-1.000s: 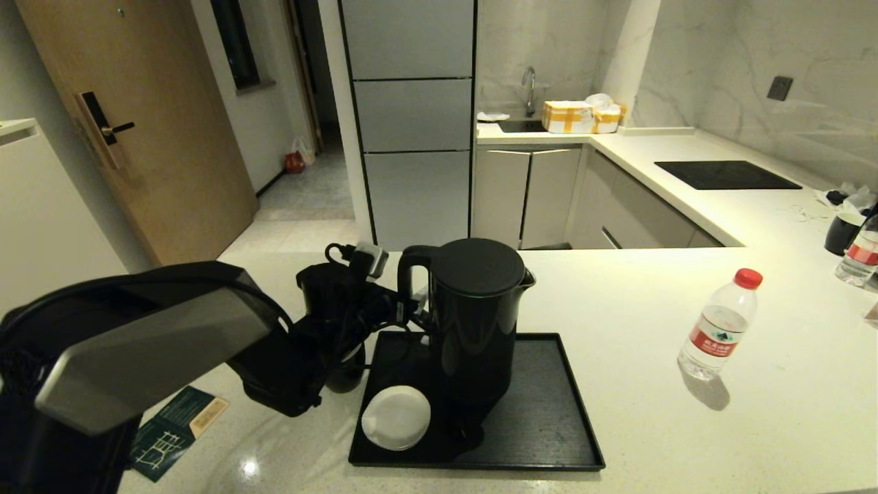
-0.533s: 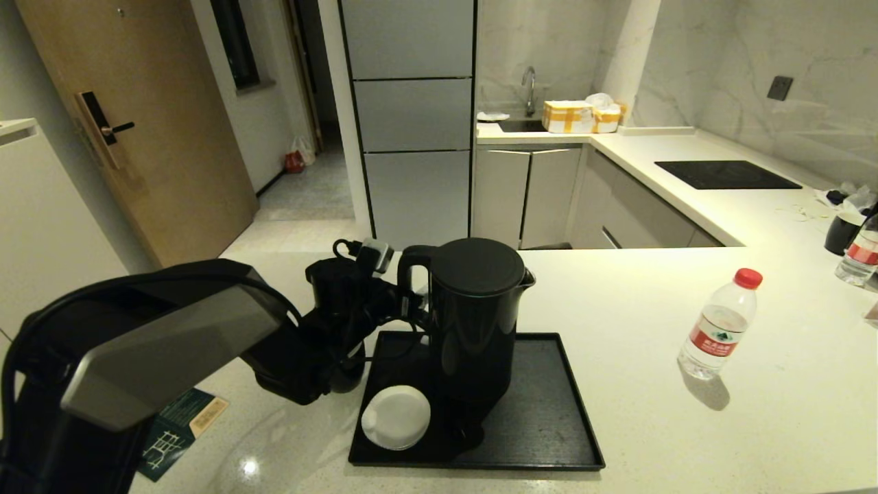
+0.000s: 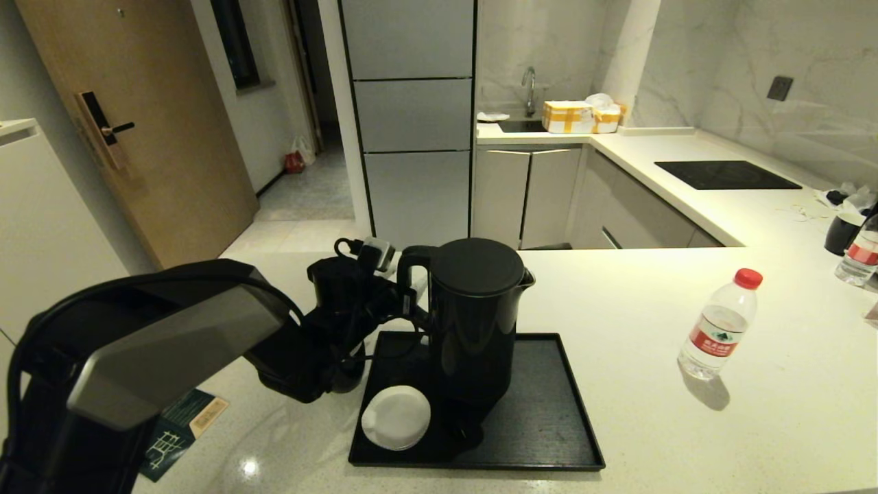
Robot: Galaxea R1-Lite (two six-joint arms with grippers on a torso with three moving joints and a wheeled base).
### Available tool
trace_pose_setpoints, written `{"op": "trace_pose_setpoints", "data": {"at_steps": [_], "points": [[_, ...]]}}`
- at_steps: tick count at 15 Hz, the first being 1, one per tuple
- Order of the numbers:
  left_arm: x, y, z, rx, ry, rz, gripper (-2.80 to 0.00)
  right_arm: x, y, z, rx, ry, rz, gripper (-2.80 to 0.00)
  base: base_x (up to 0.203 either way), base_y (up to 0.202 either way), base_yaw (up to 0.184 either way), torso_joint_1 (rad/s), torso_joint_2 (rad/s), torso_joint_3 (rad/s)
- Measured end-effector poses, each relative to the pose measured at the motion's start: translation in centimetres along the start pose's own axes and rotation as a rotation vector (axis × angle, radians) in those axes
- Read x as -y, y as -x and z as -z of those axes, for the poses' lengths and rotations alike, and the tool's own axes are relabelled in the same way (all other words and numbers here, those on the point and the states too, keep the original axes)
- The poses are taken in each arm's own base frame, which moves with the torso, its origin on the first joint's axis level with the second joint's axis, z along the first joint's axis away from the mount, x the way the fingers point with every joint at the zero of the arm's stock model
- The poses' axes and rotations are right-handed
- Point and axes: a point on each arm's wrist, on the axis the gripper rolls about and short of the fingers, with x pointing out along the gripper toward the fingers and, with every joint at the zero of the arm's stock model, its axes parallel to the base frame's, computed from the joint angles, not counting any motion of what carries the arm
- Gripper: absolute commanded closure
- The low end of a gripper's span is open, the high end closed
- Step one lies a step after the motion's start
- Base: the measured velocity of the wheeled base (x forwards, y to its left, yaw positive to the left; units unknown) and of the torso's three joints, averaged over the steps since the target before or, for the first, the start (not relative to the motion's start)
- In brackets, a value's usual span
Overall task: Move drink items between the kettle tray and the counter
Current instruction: Pick up the kettle, then place it on the left
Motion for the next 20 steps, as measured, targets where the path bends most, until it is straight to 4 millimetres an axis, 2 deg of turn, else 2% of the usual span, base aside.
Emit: {"op": "trace_pose_setpoints", "data": {"at_steps": [9,15,20], "points": [[0.7,0.6,-1.7,0.028,0.034,0.008,0.00,0.0,0.0,0.0,0.000,0.001,0.000,0.00,0.000,0.000,0.000,0.000,0.00,0.000],[2.4,1.1,-3.7,0.068,0.085,0.050,0.00,0.0,0.0,0.0,0.000,0.000,0.000,0.00,0.000,0.000,0.000,0.000,0.00,0.000],[2.8,2.0,-5.9,0.073,0.108,0.061,0.00,0.0,0.0,0.0,0.000,-0.001,0.000,0.00,0.000,0.000,0.000,0.000,0.00,0.000]]}}
